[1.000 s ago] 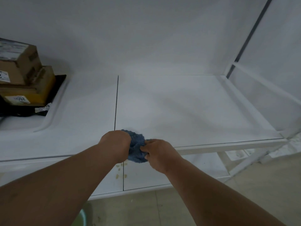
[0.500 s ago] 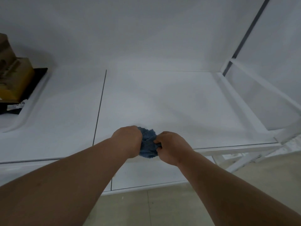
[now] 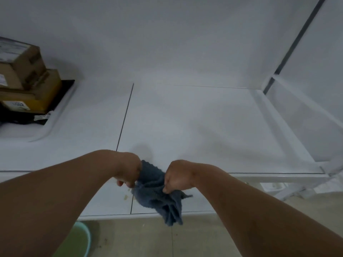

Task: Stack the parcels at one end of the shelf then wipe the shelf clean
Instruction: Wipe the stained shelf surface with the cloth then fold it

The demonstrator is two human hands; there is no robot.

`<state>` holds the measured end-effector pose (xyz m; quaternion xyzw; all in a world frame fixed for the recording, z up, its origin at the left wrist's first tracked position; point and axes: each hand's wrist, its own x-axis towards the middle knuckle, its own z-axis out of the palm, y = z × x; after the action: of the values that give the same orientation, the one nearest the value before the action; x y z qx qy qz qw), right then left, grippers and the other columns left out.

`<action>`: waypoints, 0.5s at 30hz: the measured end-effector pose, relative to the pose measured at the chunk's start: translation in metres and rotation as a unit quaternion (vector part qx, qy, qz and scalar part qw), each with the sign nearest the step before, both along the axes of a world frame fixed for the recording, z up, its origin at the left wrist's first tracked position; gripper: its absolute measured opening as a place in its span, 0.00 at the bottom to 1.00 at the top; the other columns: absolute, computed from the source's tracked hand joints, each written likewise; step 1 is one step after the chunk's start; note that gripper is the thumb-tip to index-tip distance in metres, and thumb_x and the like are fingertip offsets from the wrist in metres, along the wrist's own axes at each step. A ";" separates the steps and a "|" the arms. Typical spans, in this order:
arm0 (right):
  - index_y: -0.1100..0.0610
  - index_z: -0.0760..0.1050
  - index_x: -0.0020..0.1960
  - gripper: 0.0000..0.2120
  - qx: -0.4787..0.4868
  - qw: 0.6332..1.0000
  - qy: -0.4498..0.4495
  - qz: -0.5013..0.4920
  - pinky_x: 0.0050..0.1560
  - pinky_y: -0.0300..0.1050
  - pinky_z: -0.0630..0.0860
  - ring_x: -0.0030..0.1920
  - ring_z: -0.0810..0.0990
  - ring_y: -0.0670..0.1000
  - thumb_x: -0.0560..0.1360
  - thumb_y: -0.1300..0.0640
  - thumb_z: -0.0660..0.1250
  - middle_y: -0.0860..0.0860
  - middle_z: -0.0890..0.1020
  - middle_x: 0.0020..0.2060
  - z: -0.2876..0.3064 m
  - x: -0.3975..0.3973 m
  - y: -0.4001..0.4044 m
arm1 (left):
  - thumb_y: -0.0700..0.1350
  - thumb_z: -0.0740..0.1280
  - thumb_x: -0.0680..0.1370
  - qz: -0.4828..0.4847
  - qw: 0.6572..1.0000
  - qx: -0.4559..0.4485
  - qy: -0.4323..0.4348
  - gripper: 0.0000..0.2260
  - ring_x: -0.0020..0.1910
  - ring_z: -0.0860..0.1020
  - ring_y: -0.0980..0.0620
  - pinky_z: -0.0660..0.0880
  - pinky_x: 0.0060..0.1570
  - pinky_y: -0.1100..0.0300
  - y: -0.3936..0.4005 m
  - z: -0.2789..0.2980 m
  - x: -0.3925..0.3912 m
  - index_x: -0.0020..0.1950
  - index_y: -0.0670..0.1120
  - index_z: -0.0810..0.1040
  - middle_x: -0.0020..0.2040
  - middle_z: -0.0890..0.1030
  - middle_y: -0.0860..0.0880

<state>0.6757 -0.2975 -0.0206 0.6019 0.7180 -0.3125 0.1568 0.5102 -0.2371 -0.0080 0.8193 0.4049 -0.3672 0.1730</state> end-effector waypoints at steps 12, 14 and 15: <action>0.60 0.82 0.57 0.15 0.128 0.976 0.143 -0.102 0.61 0.48 0.74 0.56 0.79 0.54 0.80 0.53 0.63 0.55 0.83 0.54 0.069 -0.029 -0.005 | 0.46 0.72 0.73 0.204 0.957 -0.010 -0.204 0.13 0.56 0.76 0.50 0.74 0.57 0.56 -0.026 0.049 -0.019 0.56 0.48 0.78 0.58 0.79 0.48; 0.63 0.81 0.57 0.15 0.146 0.972 0.155 -0.104 0.58 0.48 0.74 0.54 0.79 0.54 0.80 0.53 0.62 0.56 0.82 0.53 0.077 -0.030 -0.004 | 0.48 0.70 0.74 0.154 0.972 0.085 -0.154 0.07 0.49 0.76 0.50 0.73 0.50 0.58 -0.030 0.055 -0.022 0.47 0.46 0.78 0.54 0.80 0.45; 0.64 0.80 0.56 0.16 0.150 0.969 0.168 -0.104 0.56 0.48 0.74 0.52 0.77 0.53 0.81 0.53 0.61 0.56 0.81 0.51 0.080 -0.030 -0.004 | 0.47 0.70 0.74 0.161 0.970 0.098 -0.153 0.06 0.47 0.76 0.50 0.71 0.45 0.60 -0.031 0.058 -0.025 0.46 0.45 0.78 0.51 0.81 0.45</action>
<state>0.6458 -0.3012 0.0598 0.6289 0.7062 -0.3121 -0.0915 0.4848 -0.2679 0.0495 0.8026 0.5346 -0.1630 0.2085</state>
